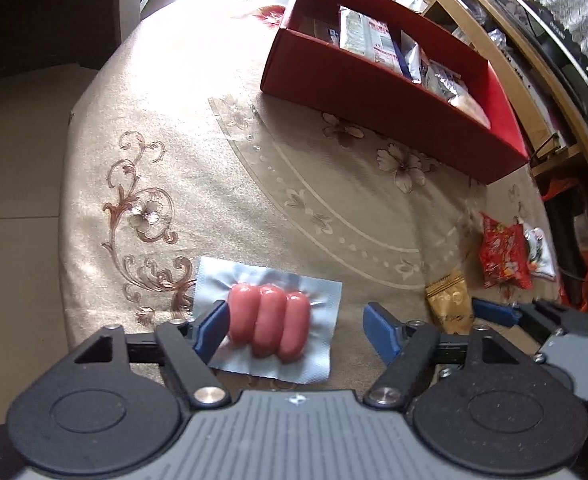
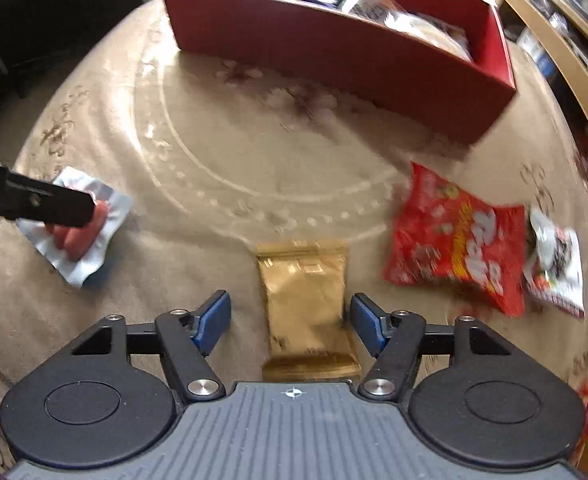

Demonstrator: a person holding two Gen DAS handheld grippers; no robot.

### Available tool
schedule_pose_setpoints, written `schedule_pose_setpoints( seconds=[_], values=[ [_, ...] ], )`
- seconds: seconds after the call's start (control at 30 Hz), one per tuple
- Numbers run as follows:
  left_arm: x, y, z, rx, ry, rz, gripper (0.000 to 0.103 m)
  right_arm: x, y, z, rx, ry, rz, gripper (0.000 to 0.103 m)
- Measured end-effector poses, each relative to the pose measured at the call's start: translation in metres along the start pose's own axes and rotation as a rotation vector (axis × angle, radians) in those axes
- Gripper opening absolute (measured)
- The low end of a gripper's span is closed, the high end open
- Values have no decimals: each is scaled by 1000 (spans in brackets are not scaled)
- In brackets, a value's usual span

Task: Organize snacks
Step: 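Close the left tool on the sausage packet while the right tool grasps the gold foil packet, then lift the sausage packet with the left tool while the right tool lifts the gold packet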

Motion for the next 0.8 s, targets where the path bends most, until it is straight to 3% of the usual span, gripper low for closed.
schedule_pose_setpoints(
  seconds=[0.03, 0.07, 0.17, 0.33, 0.43, 0.5, 0.57, 0.67, 0.73, 0.8],
  values=[
    [0, 2, -1, -5, 6, 10, 70, -1, -2, 1, 2, -1, 13, 55],
    [0, 5, -2, -10, 10, 17, 70, 1, -3, 0, 6, 6, 22, 50],
    [0, 9, -5, -21, 21, 40, 70, 3, -4, -6, 27, 12, 21, 46],
    [4, -2, -1, -9, 92, 48, 70, 10, -9, -8, 20, 40, 46, 46],
    [16, -8, 9, 13, 259, 74, 71, 11, -12, -10, 24, 43, 56, 46],
    [24, -3, 16, -33, 380, 80, 74, 12, -12, -12, 19, 50, 60, 46],
    [19, 3, 22, -65, 351, 109, 74, 14, -11, -14, 11, 64, 61, 46],
    [12, 8, 20, -82, 298, 69, 75, 15, -10, -13, 5, 68, 52, 46],
    [16, 11, 17, -62, 363, 116, 75, 15, -10, -12, 3, 75, 62, 46],
    [24, 15, 18, -83, 476, 80, 75, 14, -9, -12, 2, 74, 61, 46]
  ],
)
Point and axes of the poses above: each gripper's, at about its wrist camera, not at the fingertips, and y roughly the way its jaws point, x to its right, z to its top, the point moved 2 cm from there along y, roughly the way its jaws point, and after that the axes turned 7 degrees about -z, right-handed, at the moved point
